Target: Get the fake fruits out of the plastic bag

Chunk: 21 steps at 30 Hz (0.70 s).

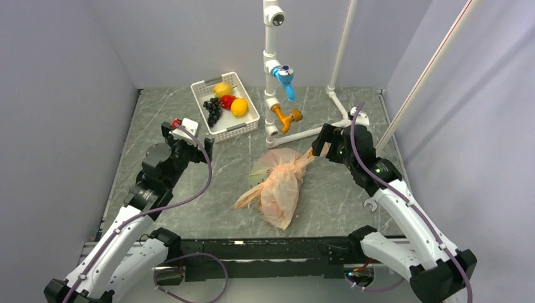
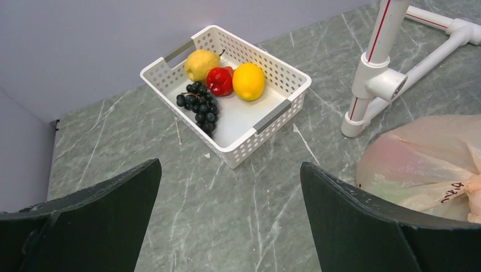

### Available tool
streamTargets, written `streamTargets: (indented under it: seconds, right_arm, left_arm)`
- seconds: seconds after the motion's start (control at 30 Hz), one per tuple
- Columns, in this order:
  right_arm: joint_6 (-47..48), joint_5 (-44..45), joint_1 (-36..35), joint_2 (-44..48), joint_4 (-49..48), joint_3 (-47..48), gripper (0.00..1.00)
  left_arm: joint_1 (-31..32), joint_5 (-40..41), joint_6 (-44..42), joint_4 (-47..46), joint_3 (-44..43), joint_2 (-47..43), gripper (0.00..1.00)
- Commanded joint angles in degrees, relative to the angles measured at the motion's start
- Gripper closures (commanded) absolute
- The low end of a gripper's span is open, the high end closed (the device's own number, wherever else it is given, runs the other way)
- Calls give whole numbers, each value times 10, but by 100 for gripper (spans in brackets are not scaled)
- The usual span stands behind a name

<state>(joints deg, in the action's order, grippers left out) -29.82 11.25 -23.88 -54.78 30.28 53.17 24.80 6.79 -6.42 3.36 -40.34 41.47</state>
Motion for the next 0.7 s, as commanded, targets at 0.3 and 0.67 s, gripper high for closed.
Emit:
streamTargets:
  seconds: [0.3, 0.67]
  right_arm:
    - [-2, -82, -2, 35, -62, -26, 0]
    - [-12, -212, -80, -17, -182, -103, 0]
  left_arm:
    - [2, -11, -10, -1, -28, 10, 1]
    - [18, -79, -25, 26, -48, 54, 1]
